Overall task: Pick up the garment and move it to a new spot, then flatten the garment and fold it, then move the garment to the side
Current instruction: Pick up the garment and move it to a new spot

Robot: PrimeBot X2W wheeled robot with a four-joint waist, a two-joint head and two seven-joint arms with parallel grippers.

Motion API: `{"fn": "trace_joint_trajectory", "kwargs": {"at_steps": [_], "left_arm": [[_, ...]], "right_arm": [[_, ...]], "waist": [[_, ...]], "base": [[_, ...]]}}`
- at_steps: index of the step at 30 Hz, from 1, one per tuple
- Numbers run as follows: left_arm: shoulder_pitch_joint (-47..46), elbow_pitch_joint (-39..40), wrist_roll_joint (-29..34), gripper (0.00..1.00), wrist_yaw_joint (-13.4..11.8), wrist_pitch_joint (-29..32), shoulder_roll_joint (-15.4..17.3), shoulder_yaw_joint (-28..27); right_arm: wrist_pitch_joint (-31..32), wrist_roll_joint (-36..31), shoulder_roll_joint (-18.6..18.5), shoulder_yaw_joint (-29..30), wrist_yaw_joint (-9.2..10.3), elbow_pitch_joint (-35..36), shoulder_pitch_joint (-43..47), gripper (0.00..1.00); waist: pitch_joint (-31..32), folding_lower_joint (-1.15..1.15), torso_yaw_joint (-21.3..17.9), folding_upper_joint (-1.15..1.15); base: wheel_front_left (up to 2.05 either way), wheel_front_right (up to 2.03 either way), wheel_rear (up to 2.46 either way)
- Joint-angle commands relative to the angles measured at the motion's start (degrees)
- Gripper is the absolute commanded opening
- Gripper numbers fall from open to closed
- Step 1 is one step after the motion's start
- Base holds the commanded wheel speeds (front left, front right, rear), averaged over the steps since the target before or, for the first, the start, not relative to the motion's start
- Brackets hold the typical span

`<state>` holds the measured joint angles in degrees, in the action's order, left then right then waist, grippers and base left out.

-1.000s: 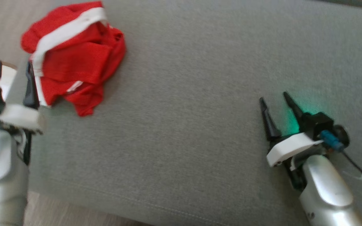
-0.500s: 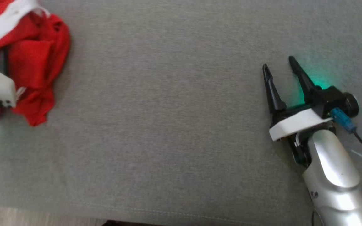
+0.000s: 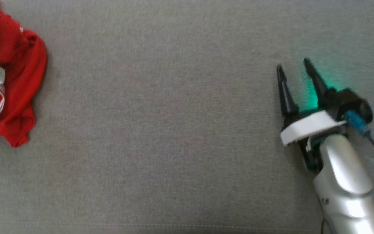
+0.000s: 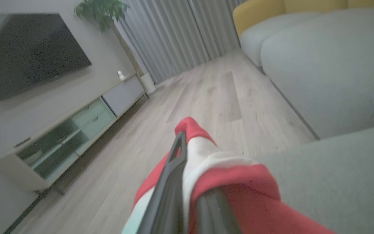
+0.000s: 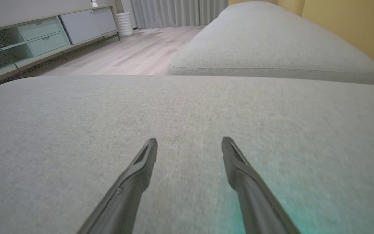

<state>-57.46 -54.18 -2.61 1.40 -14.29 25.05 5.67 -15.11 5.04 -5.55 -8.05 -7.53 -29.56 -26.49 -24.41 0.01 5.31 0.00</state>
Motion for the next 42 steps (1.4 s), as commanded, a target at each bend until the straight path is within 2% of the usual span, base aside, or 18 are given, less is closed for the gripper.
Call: {"fn": "trace_joint_trajectory", "kwargs": {"at_steps": [1, 4, 9, 19, 23, 27, 28, 29, 30, 35, 42], "left_arm": [[-2.28, 2.68, -0.09, 0.00, 0.12, -0.60, 3.92, -1.04], [-3.27, 7.97, -0.91, 0.00, 1.41, -0.67, 2.58, -0.59], [-3.45, 14.90, -2.66, 0.00, 3.13, -0.69, -1.52, 0.92], [-2.99, 22.13, -5.53, 0.00, 5.32, -0.70, -13.78, 9.30], [0.63, 20.62, -5.78, 0.00, 5.16, -0.57, -15.42, 11.04], [7.68, 17.01, -5.59, 0.00, 3.63, -0.64, -15.68, 11.89], [10.01, 16.03, -5.53, 0.15, 3.01, -0.66, -15.73, 11.97], [12.63, 15.63, -5.48, 0.50, 2.29, -0.67, -15.96, 12.02], [15.51, 15.20, -5.47, 1.00, 1.51, -0.68, -16.07, 11.93], [29.56, 14.72, -6.08, 1.00, -2.62, -0.69, -16.40, 9.62], [42.03, 20.22, -7.00, 1.00, -5.98, -0.70, -16.44, 3.83]], "right_arm": [[0.11, 0.31, 1.00, -1.02, 0.04, 0.60, 2.32, 1.00], [0.11, 1.03, 1.72, -1.38, 0.04, 0.27, 3.07, 1.00], [0.11, 2.40, 2.46, -2.42, 0.04, -0.12, 4.63, 1.00], [0.11, 6.07, 2.66, -3.76, 0.04, -0.13, 8.02, 1.00], [0.11, 6.85, 2.66, -3.54, 0.04, 0.41, 8.80, 1.00], [0.11, 6.84, 2.67, -3.01, 0.04, 0.72, 9.40, 1.00], [0.11, 6.76, 2.67, -2.88, 0.04, 0.77, 9.57, 1.00], [0.11, 6.61, 2.67, -2.73, 0.04, 0.76, 9.75, 1.00], [0.11, 6.44, 2.67, -2.62, 0.04, 0.75, 9.91, 1.00], [0.11, 5.49, 2.67, -1.88, 0.04, 0.69, 11.08, 1.00], [0.11, 4.96, 2.67, -2.12, 0.04, 1.68, 12.08, 1.00]], "waist": [[2.18, -0.01, -1.15, 0.00], [5.28, -0.01, -2.70, 0.00], [10.51, -0.01, -6.49, 0.00], [16.32, -0.01, -13.68, 0.00], [16.51, -0.01, -14.78, 0.00], [16.07, -0.01, -14.98, 0.00], [16.02, -0.01, -14.90, 0.00], [16.00, -0.01, -14.74, 0.00], [16.04, -0.01, -14.61, 0.00], [17.23, -0.01, -13.33, 0.00], [19.31, -0.01, -11.23, 0.00]], "base": [[0.00, 0.00, 0.00], [0.00, 0.00, 0.00], [0.00, 0.00, 0.00], [0.00, 0.00, 0.00], [0.00, 0.00, 0.00], [0.00, 0.00, 0.00], [0.00, 0.00, 0.00], [0.00, 0.00, 0.00], [0.00, 0.00, 0.00], [0.00, 0.00, 0.00], [0.00, 0.00, 0.00]]}}
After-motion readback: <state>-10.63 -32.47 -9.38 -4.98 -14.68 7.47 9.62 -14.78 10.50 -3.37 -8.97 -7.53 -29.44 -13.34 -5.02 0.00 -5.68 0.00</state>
